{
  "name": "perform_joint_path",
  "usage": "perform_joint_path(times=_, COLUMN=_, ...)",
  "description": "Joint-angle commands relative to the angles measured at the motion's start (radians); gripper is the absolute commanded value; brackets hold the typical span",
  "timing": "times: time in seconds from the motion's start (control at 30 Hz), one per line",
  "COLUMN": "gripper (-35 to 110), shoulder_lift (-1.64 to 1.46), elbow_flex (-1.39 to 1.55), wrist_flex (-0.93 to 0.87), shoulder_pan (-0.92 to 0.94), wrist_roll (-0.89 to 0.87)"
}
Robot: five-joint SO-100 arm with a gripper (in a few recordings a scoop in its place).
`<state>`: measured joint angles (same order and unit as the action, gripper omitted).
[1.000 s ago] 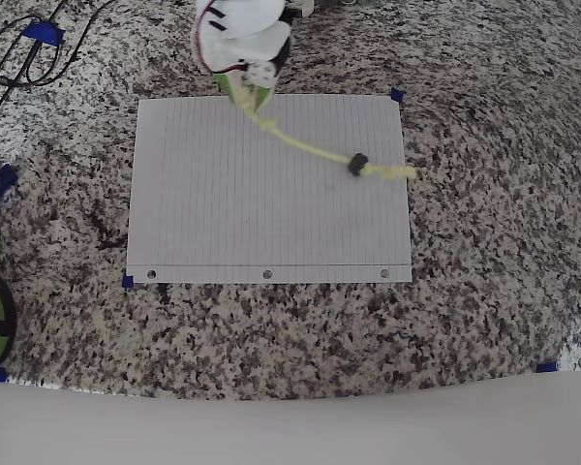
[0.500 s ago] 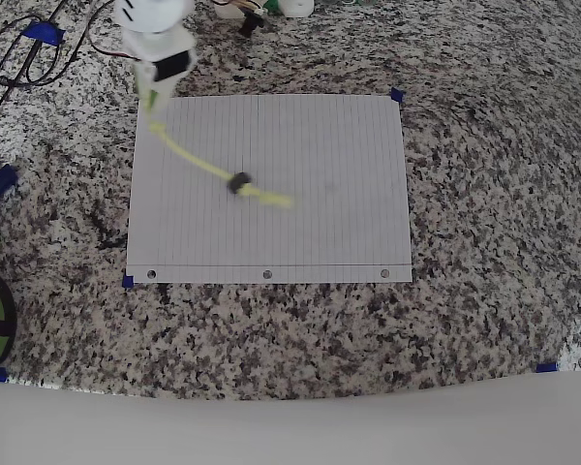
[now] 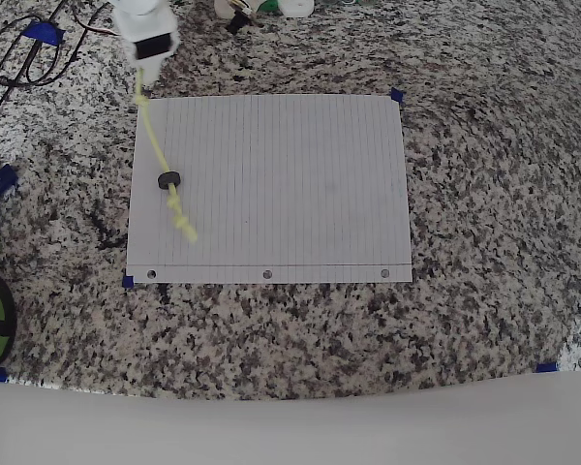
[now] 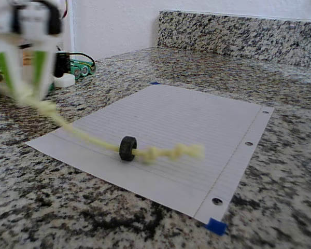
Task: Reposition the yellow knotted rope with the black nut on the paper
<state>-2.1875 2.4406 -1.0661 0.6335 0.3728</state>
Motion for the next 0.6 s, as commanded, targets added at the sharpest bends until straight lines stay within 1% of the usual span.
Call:
perform_joint_path(times=0.0, gripper=0, shoulder_lift=-0.044, elbow_flex=0.008, wrist_flex=-0.003, shoulder_pan=-0.19, wrist_roll=-0.011)
perform_joint_path(times=0.13, gripper=0, shoulder_lift=-0.054, elbow_flex=0.06, wrist_flex=0.028, shoulder_pan=-0.4, wrist_roll=0.002)
perform_joint_path(times=0.3, gripper=0, shoulder_lift=-0.077, elbow_flex=0.127, wrist_flex=0.078, shoulder_pan=-0.595, wrist_roll=0.005)
perform_joint_path(times=0.4, gripper=0, shoulder_lift=-0.081, elbow_flex=0.144, wrist_flex=0.103, shoulder_pan=-0.684, wrist_roll=0.021)
perform_joint_path(times=0.57, gripper=0, shoulder_lift=-0.069, elbow_flex=0.146, wrist_flex=0.198, shoulder_pan=-0.779, wrist_roll=0.072)
